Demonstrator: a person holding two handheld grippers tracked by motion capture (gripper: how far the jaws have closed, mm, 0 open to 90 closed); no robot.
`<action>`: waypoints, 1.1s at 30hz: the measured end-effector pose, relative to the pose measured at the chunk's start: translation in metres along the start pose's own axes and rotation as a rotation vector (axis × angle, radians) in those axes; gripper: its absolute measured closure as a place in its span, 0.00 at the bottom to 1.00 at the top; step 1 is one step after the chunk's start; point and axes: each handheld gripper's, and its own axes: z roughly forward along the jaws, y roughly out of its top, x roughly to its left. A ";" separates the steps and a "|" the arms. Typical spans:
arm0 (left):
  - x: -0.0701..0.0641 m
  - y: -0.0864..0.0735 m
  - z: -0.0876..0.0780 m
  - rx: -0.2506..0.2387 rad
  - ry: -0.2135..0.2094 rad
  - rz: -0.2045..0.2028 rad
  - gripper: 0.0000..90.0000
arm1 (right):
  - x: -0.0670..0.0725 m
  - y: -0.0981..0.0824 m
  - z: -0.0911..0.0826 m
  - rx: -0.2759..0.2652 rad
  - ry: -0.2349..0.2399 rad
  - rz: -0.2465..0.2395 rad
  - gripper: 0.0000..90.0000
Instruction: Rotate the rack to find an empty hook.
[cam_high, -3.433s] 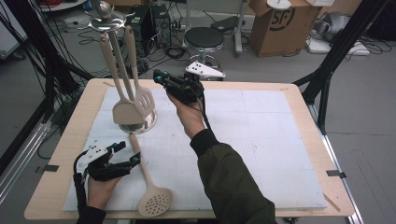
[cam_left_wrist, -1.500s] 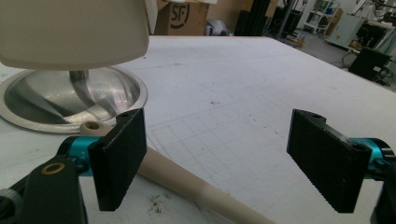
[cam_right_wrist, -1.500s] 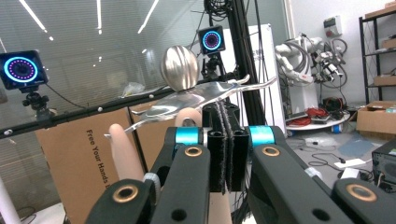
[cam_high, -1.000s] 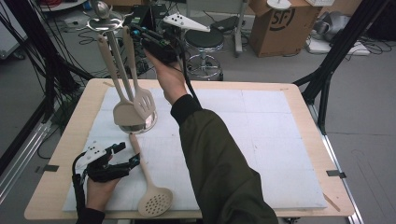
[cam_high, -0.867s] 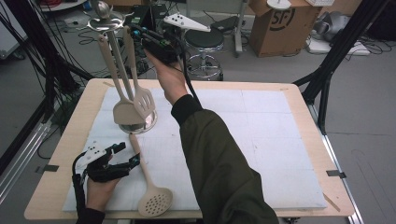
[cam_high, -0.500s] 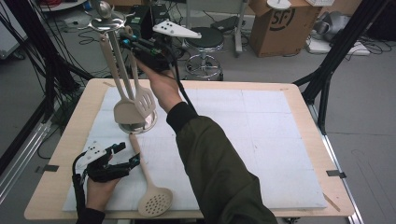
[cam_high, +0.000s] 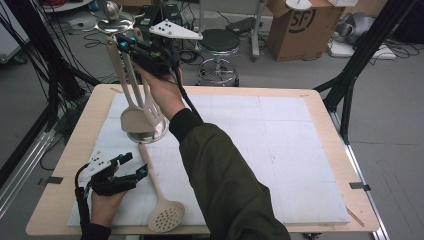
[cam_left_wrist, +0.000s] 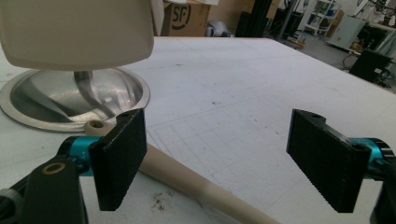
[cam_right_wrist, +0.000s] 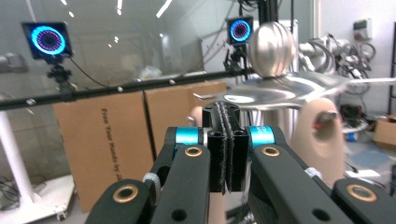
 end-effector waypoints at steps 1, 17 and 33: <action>0.000 0.000 0.000 0.000 -0.001 0.002 0.23 | 0.000 0.000 0.000 0.005 0.002 0.003 1.00; 0.000 0.000 -0.003 -0.005 0.000 -0.007 0.23 | 0.005 -0.003 0.010 -0.004 0.010 0.017 1.00; 0.003 -0.001 -0.009 -0.015 0.009 -0.018 0.23 | 0.017 -0.007 0.026 -0.020 -0.022 0.012 1.00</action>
